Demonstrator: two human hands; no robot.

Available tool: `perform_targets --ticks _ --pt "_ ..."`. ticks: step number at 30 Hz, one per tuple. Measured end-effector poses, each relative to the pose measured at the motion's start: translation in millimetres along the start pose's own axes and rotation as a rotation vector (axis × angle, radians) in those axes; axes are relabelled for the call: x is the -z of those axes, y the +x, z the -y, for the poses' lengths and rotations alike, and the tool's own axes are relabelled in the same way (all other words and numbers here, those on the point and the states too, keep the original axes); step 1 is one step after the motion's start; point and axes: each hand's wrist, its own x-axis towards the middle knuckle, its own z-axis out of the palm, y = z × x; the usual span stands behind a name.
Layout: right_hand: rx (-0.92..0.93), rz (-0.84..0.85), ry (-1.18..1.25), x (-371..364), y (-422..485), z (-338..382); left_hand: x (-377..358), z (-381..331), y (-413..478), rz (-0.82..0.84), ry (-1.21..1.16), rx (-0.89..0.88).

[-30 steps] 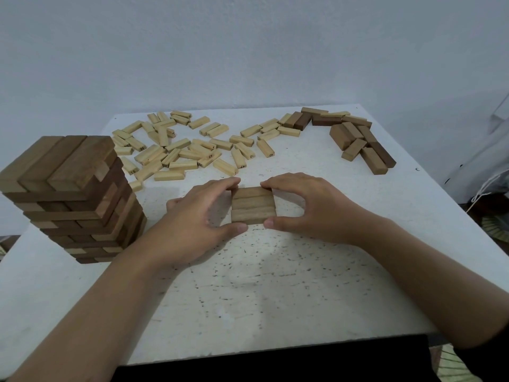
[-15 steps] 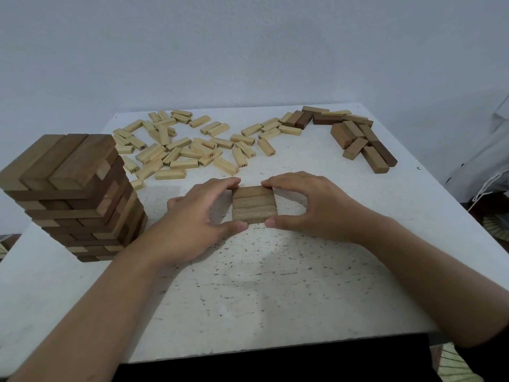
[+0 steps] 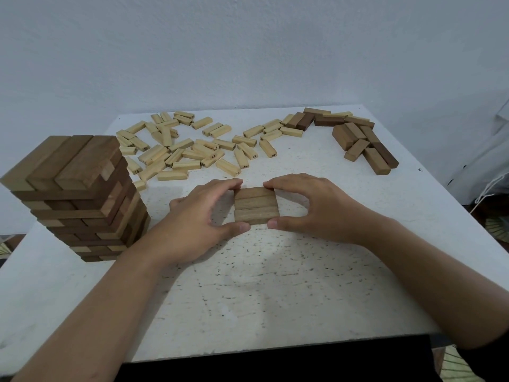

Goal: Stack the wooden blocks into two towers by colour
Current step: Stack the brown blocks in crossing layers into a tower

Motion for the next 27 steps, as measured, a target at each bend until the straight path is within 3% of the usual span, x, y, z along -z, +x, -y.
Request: perform_targets --ticks 27 --pt "-0.076 0.096 -0.008 5.0 8.4 -3.0 3.0 2.9 3.3 0.034 -0.029 0.015"
